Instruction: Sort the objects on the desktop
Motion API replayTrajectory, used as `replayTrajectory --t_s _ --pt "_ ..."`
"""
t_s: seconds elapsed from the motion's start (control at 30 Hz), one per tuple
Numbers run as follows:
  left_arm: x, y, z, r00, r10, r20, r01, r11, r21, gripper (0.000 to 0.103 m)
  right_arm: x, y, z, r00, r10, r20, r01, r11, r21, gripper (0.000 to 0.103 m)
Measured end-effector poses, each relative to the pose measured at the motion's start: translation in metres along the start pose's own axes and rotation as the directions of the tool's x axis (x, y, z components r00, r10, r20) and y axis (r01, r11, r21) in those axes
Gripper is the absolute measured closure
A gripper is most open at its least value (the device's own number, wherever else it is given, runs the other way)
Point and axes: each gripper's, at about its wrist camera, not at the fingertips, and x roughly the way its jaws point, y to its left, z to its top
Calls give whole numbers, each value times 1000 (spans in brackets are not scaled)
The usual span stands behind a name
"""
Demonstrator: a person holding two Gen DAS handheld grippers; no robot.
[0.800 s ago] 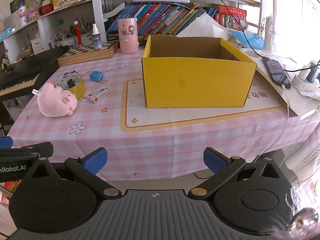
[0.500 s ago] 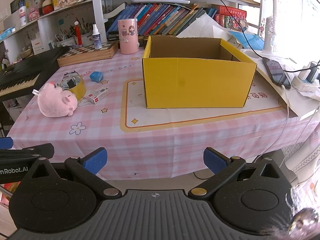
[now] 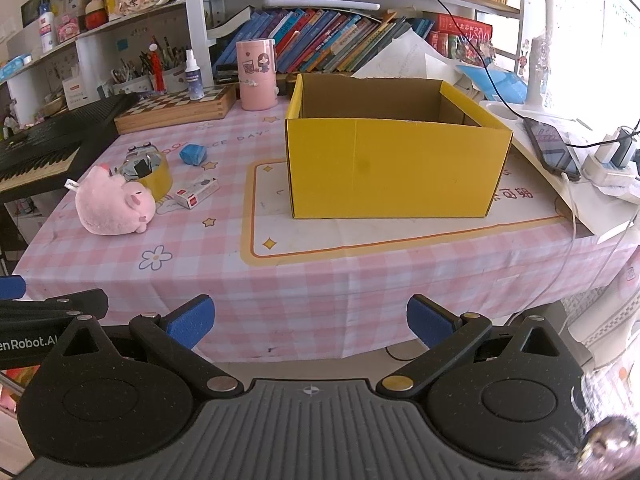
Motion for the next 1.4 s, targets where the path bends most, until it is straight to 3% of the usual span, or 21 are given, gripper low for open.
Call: replayTrajectory --t_s 1.4 --pt "-1 -2 4 1000 4 17 -4 999 37 8 -3 1 4 999 -7 31 7 1000 -22 3"
